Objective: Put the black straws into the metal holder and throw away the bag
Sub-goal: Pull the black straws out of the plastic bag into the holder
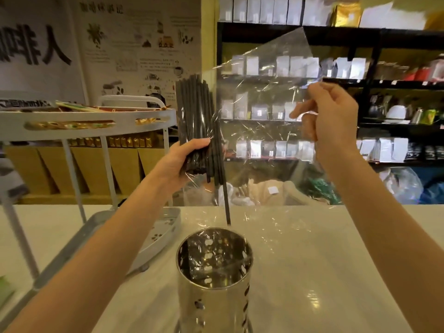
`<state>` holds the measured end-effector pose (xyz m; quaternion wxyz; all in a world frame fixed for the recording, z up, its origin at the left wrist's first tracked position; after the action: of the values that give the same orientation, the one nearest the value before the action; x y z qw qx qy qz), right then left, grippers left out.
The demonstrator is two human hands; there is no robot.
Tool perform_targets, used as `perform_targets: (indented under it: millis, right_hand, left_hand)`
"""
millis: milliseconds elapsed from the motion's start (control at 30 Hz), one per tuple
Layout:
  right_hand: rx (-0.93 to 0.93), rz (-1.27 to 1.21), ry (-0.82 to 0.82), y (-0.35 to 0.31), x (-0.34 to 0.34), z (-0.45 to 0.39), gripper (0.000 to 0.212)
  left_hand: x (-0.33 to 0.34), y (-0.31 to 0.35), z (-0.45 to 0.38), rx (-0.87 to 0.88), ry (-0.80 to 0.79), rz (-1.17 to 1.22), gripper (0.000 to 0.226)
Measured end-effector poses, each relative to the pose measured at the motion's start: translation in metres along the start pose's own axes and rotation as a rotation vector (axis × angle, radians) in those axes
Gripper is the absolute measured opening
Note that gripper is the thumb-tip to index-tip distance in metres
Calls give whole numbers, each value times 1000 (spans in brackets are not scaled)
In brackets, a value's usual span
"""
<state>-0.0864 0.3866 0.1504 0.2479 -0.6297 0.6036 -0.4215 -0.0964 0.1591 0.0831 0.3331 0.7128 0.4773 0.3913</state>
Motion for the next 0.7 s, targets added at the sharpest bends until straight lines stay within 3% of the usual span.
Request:
perform_targets:
  millis: [67,267,533,700]
  right_hand:
    - [30,13,1,3,-2,3,22]
    - [-2,167,-30,6,-7,13,9]
    - [-63,99,-4,4,-18,32,13]
    - [-78,64,18,4,-21,38,13]
  left_hand:
    - [-4,0,3,16,11,-1,23]
    - [0,6,16,70,102,-71,47]
    - [10,16,33,119,132,-174,59]
    - [18,21,40,159,71,-175,49]
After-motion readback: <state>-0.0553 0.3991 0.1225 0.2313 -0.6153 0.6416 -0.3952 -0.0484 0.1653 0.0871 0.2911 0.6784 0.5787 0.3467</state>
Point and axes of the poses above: each hand's wrist, its own z-axis away from the middle knuckle, its own x-axis out of the palm, y = z × x, the point moved 2 cm from there along -z, towards the middle knuckle, and after that the axes turned 9 degrees about x, right-handed, at the moved point
